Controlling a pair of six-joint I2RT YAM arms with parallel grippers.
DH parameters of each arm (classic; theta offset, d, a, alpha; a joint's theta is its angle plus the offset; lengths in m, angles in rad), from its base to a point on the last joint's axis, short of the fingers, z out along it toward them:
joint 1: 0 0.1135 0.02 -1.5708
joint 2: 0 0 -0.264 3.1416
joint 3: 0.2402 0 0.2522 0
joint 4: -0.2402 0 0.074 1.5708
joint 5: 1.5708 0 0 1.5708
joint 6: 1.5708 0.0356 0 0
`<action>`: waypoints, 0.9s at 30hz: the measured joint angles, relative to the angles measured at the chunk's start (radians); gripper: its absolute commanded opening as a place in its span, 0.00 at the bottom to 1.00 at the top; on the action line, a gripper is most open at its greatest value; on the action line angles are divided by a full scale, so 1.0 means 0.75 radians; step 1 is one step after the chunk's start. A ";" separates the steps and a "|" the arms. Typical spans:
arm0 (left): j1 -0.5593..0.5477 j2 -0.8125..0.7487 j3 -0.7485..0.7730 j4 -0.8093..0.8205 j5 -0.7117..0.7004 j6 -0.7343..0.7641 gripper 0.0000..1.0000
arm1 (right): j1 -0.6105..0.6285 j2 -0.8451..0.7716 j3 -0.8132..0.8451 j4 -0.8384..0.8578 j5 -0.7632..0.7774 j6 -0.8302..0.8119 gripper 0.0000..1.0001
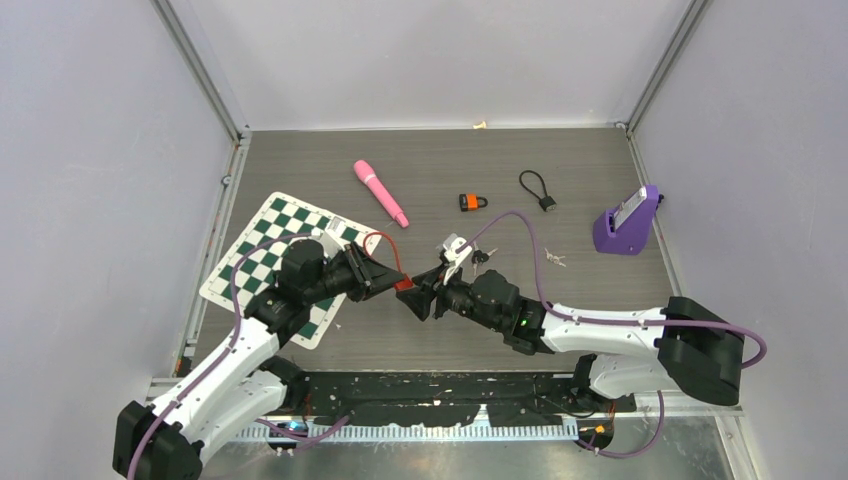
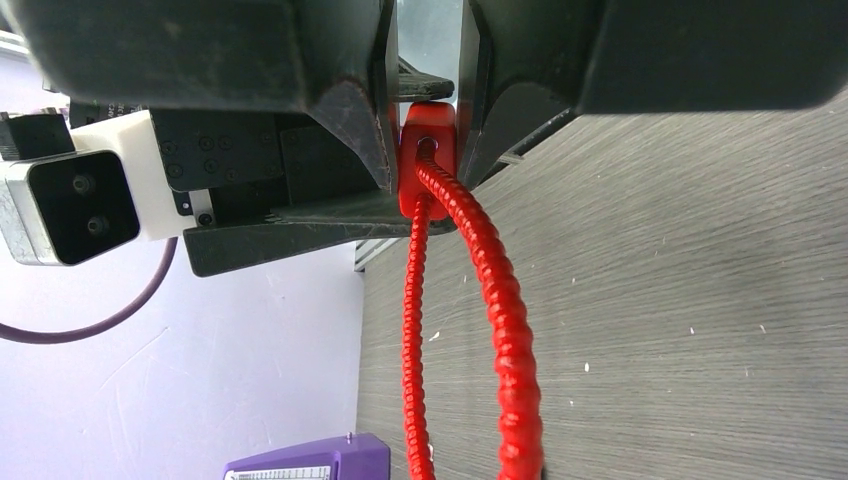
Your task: Unlock with the key
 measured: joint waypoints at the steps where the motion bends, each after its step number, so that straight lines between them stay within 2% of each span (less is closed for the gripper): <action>1: 0.000 0.000 0.000 0.000 0.000 -0.001 0.00 | 0.000 0.000 0.000 0.000 0.000 0.000 0.52; 4: 0.000 -0.001 0.002 0.000 -0.001 -0.002 0.00 | 0.001 0.000 0.000 0.002 -0.001 -0.001 0.42; 8: 0.000 -0.001 0.002 -0.001 0.000 -0.002 0.00 | 0.002 0.000 -0.001 0.007 -0.002 -0.007 0.19; 12: 0.000 -0.001 0.003 -0.001 0.001 -0.003 0.13 | 0.002 0.000 -0.001 0.010 -0.003 -0.008 0.08; 17: 0.000 -0.002 0.003 0.000 -0.002 -0.004 0.40 | 0.002 0.000 -0.001 0.010 0.005 -0.006 0.05; 20: -0.001 -0.015 0.003 -0.001 -0.011 -0.004 0.53 | 0.006 0.000 -0.001 0.007 0.025 0.003 0.05; 27: -0.050 -0.087 0.003 -0.001 -0.107 -0.012 0.58 | 0.014 0.003 -0.001 -0.012 0.093 0.034 0.05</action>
